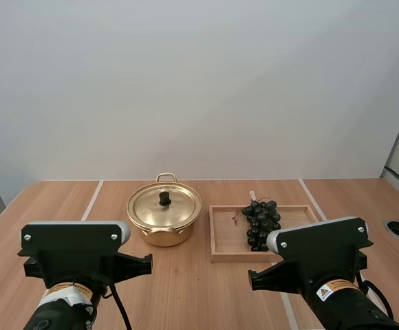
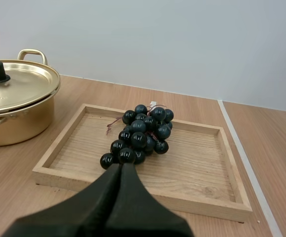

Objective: Open the pot, put the grape inside, and close it

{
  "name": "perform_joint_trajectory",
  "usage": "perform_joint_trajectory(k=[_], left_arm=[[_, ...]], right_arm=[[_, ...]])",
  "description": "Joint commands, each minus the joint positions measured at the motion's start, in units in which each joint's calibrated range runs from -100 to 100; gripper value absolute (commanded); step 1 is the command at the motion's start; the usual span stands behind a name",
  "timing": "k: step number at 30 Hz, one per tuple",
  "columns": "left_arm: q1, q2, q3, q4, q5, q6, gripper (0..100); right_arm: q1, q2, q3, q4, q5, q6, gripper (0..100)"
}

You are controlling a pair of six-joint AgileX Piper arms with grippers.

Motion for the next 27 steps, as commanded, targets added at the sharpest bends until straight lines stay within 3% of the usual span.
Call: perform_joint_trajectory(k=[1,6,14,17,22,27], left_arm=[[0.04,-0.33,0.0,0.22,-1.35,-0.33,0],[0.04,-0.33,0.0,0.22,-1.35,-0.33,0],[0.04,-0.33,-3.77,0.22,-9.22,-0.32,0],[0.04,-0.33,-8.85,0.22,-10.61,-0.32,0],[0.04,-0.33,-18.05,0.22,-10.46,-0.1,0],[0.04,1.29,-26.76,0.22,-1.82,0.12,0]], right_arm=[[0.12,-0.42,0.0,0.16,-0.28,0.02,0],[0.12,-0.42,0.0,2.25,-3.77,0.0,0],[0.12,-0.42,0.0,4.68,-28.32,0.04,0],[0.12,-0.42,-4.51,4.68,-25.46,0.04,0],[0.12,-0.42,-16.79,4.81,-10.46,0.04,0],[0.12,0.65,-26.54,4.81,-7.63,0.04,0]])
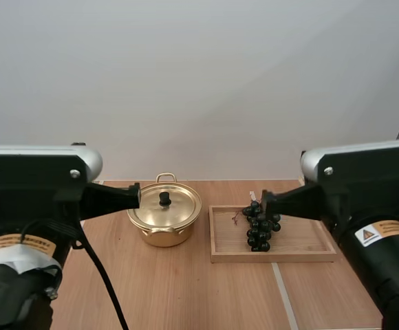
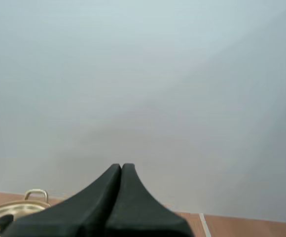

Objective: Open the pot, put the grape inside, and close it

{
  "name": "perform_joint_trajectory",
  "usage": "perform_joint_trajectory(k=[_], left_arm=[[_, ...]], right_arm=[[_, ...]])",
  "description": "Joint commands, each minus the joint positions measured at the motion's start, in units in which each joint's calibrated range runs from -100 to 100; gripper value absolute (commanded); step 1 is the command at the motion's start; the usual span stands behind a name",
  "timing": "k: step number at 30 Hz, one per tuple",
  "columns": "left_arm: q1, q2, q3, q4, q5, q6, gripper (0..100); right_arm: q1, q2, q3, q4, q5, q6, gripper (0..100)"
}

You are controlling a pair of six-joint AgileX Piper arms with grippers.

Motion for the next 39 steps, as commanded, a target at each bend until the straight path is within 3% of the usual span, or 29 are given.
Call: perform_joint_trajectory(k=[1,9,16,23,29,37,39], left_arm=[[0.04,1.87,-5.21,0.22,5.47,0.12,0],[0.04,12.79,-17.71,0.22,17.43,8.23,0],[0.04,25.35,-29.22,0.11,38.22,8.32,0],[0.04,37.68,-36.9,-2.87,57.17,8.32,0],[0.04,44.65,-37.69,-2.85,58.2,8.32,0],[0.04,46.75,-37.69,-2.73,57.34,8.7,0],[0.04,46.75,-37.69,-2.73,54.76,13.2,0]], right_arm=[[0.12,1.57,-5.64,0.28,1.93,0.04,0],[0.12,14.88,-22.92,0.28,23.01,0.04,0],[0.12,30.18,-38.81,0.28,42.13,0.24,0],[0.12,44.27,-49.1,0.28,58.91,0.24,0],[0.12,50.76,-51.18,0.28,61.33,0.24,0],[0.12,52.12,-51.18,0.17,61.12,-0.03,0],[0.12,52.12,-51.18,-0.63,59.73,-1.76,0]])
